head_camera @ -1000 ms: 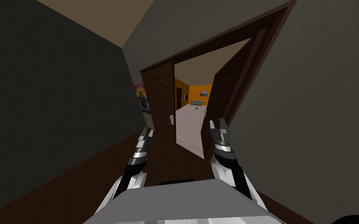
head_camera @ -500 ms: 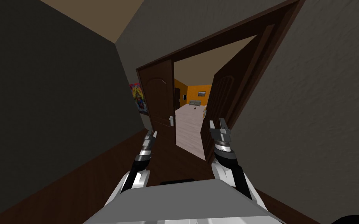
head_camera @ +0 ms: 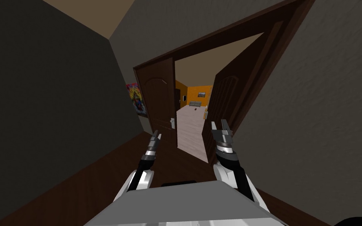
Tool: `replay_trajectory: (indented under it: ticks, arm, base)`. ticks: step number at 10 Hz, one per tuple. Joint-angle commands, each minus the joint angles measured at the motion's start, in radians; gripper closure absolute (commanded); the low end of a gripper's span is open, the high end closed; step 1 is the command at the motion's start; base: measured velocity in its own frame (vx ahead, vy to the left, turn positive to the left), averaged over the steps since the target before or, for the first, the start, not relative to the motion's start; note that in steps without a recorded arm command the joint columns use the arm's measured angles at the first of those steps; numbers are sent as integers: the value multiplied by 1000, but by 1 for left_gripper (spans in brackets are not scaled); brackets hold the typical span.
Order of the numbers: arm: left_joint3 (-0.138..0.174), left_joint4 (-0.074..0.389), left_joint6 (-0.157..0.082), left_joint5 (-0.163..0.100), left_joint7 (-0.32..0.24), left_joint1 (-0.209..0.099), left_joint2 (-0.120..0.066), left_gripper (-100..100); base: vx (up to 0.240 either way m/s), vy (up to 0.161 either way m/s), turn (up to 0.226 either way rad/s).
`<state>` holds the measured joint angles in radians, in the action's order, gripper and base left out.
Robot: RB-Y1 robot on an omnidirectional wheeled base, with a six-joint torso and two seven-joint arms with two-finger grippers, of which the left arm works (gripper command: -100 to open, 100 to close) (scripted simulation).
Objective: Push the door open
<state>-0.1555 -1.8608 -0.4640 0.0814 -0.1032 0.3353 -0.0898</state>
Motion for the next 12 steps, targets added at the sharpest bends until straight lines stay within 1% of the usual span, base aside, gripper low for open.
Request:
replay_trajectory:
  ticks: [1, 12]
  arm:
    - [-8, 31, 17, -2, -4, -21, -4, -100]
    - [-62, 259, 94, -13, -28, -155, -18, -100]
  base:
    - [83, 92, -80]
    - [88, 83, -80]
